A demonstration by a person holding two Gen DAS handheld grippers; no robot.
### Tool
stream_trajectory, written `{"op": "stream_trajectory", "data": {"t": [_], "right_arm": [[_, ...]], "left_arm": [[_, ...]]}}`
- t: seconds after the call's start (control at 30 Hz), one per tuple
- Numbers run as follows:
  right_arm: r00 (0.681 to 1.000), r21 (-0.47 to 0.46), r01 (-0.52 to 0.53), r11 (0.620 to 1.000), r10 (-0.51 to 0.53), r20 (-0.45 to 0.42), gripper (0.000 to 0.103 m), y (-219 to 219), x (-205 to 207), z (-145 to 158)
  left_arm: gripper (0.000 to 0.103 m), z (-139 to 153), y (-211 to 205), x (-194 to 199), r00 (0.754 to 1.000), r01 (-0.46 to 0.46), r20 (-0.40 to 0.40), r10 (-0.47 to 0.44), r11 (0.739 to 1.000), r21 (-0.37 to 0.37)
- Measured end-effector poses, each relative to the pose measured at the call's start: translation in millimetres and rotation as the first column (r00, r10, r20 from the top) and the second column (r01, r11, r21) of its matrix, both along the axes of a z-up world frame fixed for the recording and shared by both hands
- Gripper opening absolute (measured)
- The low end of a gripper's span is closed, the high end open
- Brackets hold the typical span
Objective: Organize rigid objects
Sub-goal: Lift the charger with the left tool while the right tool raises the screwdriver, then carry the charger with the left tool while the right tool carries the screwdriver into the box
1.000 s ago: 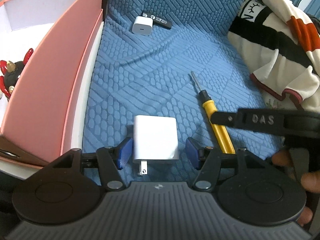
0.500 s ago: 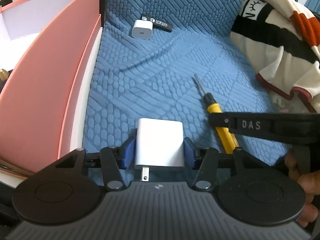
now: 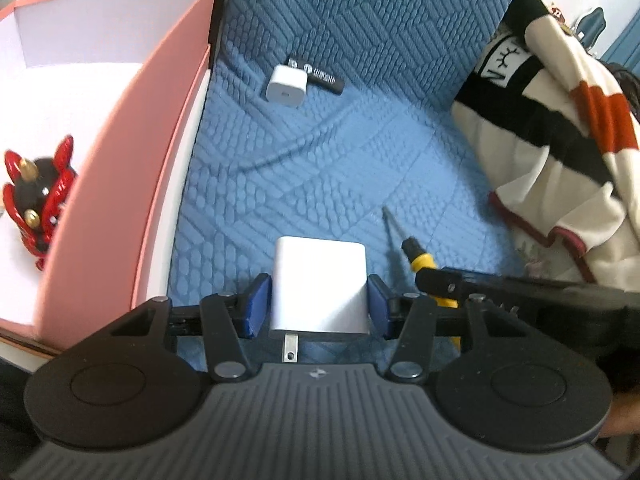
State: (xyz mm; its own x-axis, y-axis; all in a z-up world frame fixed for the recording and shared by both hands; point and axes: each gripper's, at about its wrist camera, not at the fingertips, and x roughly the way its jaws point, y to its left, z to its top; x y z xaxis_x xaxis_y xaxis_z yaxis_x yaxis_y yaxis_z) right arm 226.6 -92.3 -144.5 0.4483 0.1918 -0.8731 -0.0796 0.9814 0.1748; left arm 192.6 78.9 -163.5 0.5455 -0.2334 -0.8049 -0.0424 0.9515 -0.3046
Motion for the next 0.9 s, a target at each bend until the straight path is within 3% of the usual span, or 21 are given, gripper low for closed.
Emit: {"op": "stream_trajectory", "data": {"t": [0.43, 0.9], "right_arm": [[1.000, 0.041, 0.014, 0.999, -0.013, -0.010, 0.021, 5.2, 5.3, 44.1], [0.995, 0.089, -0.031, 0.996, 0.022, 0.093, 0.021, 40.1, 37.5, 133.6]], "left_arm": [[0.057, 56.4, 13.1, 15.5, 1.000, 0.009, 0.002, -0.009, 1.000, -0.005], [0.057, 135.5, 62.1, 39.6, 0.998, -0.054, 0.043, 0.056, 0.998, -0.041]]}}
